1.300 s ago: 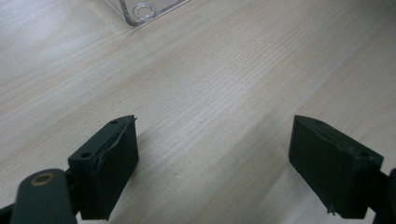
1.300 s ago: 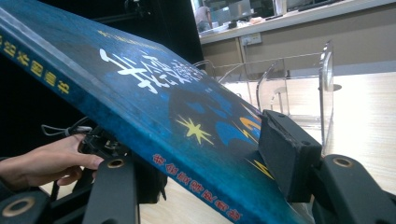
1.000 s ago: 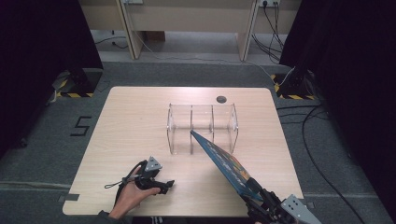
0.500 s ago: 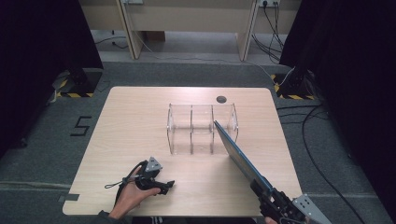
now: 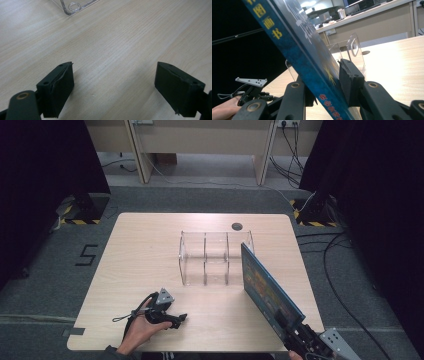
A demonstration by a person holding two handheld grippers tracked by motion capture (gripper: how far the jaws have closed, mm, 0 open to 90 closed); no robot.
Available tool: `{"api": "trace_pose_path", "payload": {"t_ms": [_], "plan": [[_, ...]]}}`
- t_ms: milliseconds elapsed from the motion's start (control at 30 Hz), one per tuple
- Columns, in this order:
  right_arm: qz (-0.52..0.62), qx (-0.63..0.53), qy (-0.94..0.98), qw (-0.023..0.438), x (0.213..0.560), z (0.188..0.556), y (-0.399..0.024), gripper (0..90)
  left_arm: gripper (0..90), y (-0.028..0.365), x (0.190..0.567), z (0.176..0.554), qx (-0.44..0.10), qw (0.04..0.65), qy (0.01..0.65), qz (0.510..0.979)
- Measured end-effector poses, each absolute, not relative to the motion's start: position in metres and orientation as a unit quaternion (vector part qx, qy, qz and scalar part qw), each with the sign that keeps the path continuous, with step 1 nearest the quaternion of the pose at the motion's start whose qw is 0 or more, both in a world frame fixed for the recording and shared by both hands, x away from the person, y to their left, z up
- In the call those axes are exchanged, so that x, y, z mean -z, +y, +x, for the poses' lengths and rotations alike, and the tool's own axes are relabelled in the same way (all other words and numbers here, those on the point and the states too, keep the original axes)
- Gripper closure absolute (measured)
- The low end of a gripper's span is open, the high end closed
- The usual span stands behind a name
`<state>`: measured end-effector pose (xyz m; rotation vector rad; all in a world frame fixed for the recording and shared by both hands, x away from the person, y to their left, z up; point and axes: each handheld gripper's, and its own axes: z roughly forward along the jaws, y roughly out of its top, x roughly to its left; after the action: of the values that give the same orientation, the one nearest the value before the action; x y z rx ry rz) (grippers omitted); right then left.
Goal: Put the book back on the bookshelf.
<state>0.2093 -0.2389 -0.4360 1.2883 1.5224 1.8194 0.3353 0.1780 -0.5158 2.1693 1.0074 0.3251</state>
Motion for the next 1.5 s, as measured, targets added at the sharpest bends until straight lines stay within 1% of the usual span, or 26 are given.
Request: {"api": "trace_pose_path", "payload": {"t_ms": [100, 300, 467, 667, 800, 1000, 1100, 1500], "plan": [[0.455, -0.650, 0.562, 0.233, 0.436, 0.209, -0.239, 69.2, 15.1, 0.178, 0.516, 0.335, -0.127, 0.356, 0.388, 0.841], [0.447, -0.646, 0.569, 0.246, 0.436, 0.212, -0.242, 71.0, 14.9, 0.176, 0.517, 0.334, -0.130, 0.357, 0.383, 0.842], [0.437, -0.638, 0.578, 0.260, 0.436, 0.214, -0.244, 72.3, 14.1, 0.172, 0.519, 0.332, -0.143, 0.353, 0.368, 0.848], [0.433, -0.633, 0.588, 0.258, 0.438, 0.219, -0.247, 72.3, 13.3, 0.172, 0.519, 0.332, -0.143, 0.355, 0.367, 0.848], [0.431, -0.620, 0.598, 0.270, 0.441, 0.223, -0.248, 72.3, 13.1, 0.172, 0.519, 0.332, -0.143, 0.356, 0.366, 0.848], [0.430, -0.619, 0.602, 0.264, 0.446, 0.230, -0.251, 72.3, 12.4, 0.171, 0.520, 0.331, -0.144, 0.356, 0.366, 0.848], [0.433, -0.622, 0.601, 0.254, 0.448, 0.233, -0.252, 72.3, 12.3, 0.170, 0.520, 0.331, -0.143, 0.356, 0.364, 0.849], [0.430, -0.620, 0.607, 0.249, 0.455, 0.240, -0.252, 72.2, 12.1, 0.170, 0.520, 0.331, -0.144, 0.356, 0.364, 0.849]]}}
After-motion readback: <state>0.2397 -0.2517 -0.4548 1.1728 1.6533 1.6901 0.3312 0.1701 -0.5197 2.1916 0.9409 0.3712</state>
